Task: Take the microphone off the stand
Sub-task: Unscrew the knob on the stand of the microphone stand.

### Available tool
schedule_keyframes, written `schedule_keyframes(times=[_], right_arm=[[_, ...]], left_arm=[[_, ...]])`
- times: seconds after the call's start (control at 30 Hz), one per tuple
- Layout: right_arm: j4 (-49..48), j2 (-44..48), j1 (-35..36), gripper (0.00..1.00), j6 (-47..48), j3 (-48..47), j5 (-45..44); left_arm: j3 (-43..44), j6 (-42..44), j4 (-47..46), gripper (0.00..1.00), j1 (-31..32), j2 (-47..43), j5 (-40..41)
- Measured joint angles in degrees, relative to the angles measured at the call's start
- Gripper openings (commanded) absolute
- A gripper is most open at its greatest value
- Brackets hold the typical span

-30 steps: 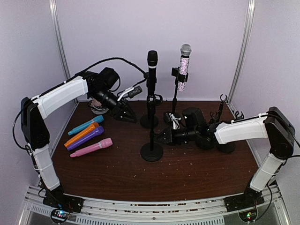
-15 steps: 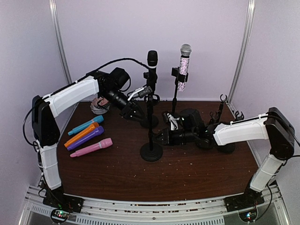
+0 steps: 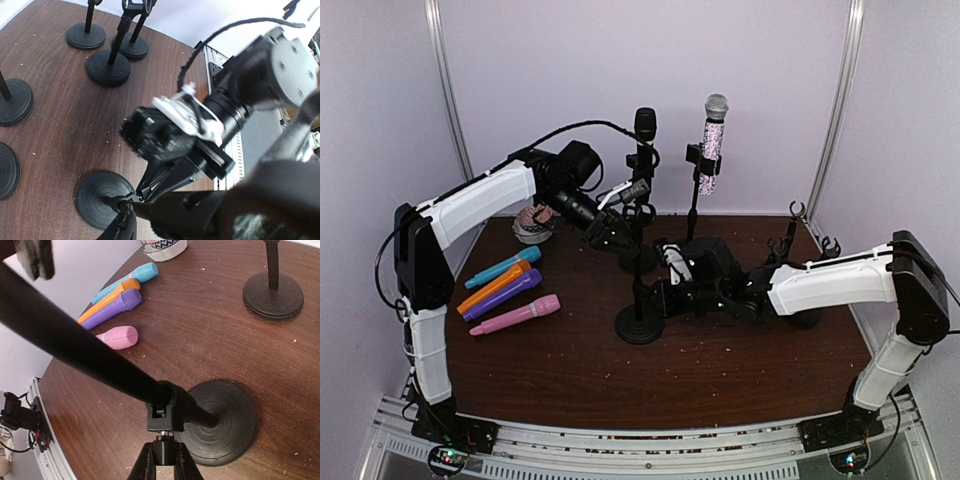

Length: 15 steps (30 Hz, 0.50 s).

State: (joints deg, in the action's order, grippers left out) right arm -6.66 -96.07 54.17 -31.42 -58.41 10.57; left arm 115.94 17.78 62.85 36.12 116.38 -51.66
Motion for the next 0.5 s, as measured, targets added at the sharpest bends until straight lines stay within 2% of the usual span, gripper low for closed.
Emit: schedule_keyframes(times=[0.5], right_arm=[[7.1,-0.7,10.7,0.00,12.6,-2.7,-29.3]], left_arm=[[0.0,-0.4,0.3,0.43,0.3,0.0,0.5]])
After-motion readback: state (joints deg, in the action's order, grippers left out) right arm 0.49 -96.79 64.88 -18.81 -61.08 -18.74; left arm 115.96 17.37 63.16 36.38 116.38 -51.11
